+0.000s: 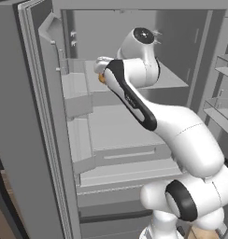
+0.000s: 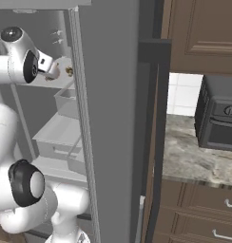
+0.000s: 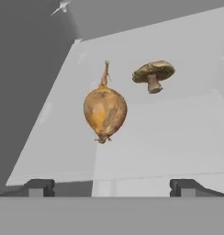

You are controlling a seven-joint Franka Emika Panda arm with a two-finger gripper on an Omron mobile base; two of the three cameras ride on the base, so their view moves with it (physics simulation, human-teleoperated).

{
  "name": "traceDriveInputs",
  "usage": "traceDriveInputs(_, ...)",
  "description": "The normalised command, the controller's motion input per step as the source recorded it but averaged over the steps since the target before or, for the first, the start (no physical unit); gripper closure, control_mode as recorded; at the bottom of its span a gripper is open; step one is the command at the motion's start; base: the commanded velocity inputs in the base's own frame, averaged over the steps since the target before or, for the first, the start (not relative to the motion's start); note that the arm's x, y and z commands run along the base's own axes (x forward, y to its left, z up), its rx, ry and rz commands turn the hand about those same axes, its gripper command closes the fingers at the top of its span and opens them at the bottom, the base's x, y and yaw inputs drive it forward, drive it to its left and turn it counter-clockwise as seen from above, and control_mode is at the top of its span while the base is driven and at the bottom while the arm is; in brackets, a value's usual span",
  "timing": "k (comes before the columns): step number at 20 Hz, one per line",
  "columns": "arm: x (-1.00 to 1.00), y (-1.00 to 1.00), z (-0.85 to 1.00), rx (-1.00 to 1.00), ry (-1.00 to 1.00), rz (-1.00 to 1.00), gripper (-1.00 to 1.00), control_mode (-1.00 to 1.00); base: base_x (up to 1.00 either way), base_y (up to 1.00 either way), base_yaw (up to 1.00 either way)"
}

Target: Gather the onion and mushroom from the fridge and place them on a tray on the dining counter. Then gather the chicken drumstick and fish from the fridge and place them on the other tray.

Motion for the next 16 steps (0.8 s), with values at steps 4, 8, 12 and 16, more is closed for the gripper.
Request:
traceDriveInputs(4, 0.38, 0.00, -0.15, 0.00, 0.00, 0.00, -1.00, -1.00, 0.00, 0.00, 0.00)
traceDriveInputs(8, 0.42, 0.00, -0.08, 0.00, 0.01, 0.00, -1.00, -1.00, 0.00, 0.00, 0.00)
traceDriveInputs(12, 0.45, 0.05, -0.08, 0.00, 0.03, 0.00, -1.00, -1.00, 0.00, 0.00, 0.00)
traceDriveInputs(16, 0.41, 0.07, -0.10, 0.00, 0.04, 0.00, -1.00, -1.00, 0.00, 0.00, 0.00)
